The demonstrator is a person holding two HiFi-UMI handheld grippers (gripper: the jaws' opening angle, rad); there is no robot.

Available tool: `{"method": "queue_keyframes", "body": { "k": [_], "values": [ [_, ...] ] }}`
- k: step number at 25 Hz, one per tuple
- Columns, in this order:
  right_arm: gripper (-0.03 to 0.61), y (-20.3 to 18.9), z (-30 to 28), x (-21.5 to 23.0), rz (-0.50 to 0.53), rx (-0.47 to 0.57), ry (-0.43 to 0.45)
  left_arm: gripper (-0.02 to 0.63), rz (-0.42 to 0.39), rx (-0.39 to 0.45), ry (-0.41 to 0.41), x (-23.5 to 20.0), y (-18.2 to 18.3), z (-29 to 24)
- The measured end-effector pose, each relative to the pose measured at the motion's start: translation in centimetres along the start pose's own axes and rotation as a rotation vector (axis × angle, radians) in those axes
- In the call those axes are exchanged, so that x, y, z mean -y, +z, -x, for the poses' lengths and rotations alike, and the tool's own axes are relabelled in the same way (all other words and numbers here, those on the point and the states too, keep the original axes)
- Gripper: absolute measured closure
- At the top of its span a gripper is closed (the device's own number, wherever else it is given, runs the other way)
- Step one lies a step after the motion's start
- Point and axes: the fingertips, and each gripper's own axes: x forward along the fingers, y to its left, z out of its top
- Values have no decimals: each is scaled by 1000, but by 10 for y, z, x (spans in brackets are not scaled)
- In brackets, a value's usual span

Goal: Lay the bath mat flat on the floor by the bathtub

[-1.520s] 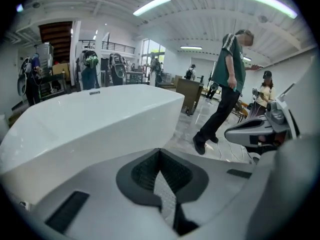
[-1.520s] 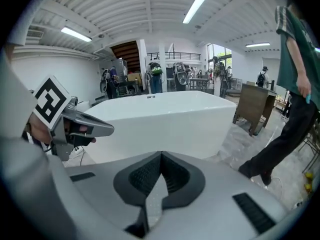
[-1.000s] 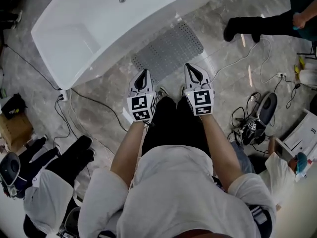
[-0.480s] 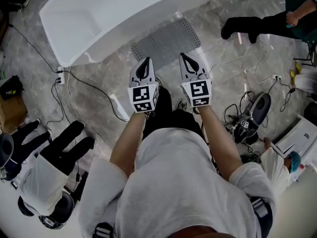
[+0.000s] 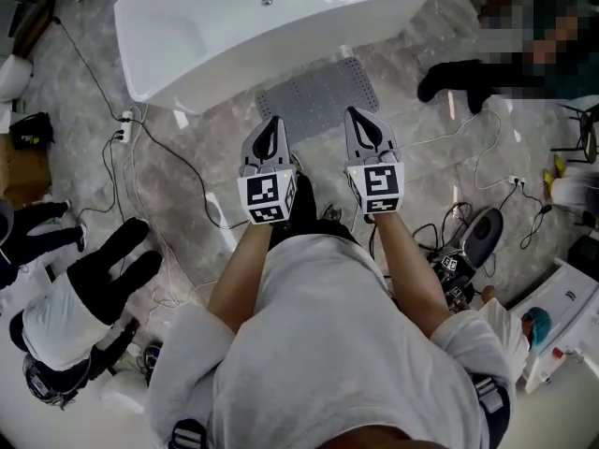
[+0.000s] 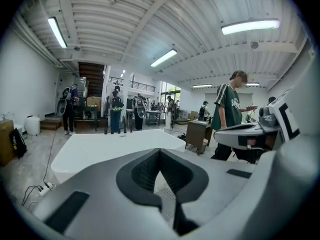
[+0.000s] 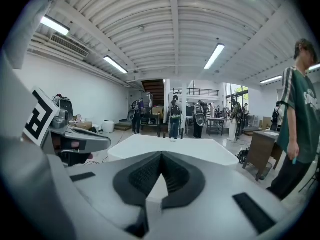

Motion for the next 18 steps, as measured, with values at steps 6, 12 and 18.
{"method": "queue_keyframes", "body": {
  "k": [6, 12, 18],
  "values": [
    [572, 31, 56, -4, 1, 72, 18, 603, 4, 26, 82, 18, 18, 58],
    [572, 39, 87, -32, 2, 93, 64, 602, -16, 66, 113, 19, 37, 103],
    [572, 53, 92, -73, 16, 109, 94, 602, -2, 84, 76, 8, 56, 129]
  ]
}}
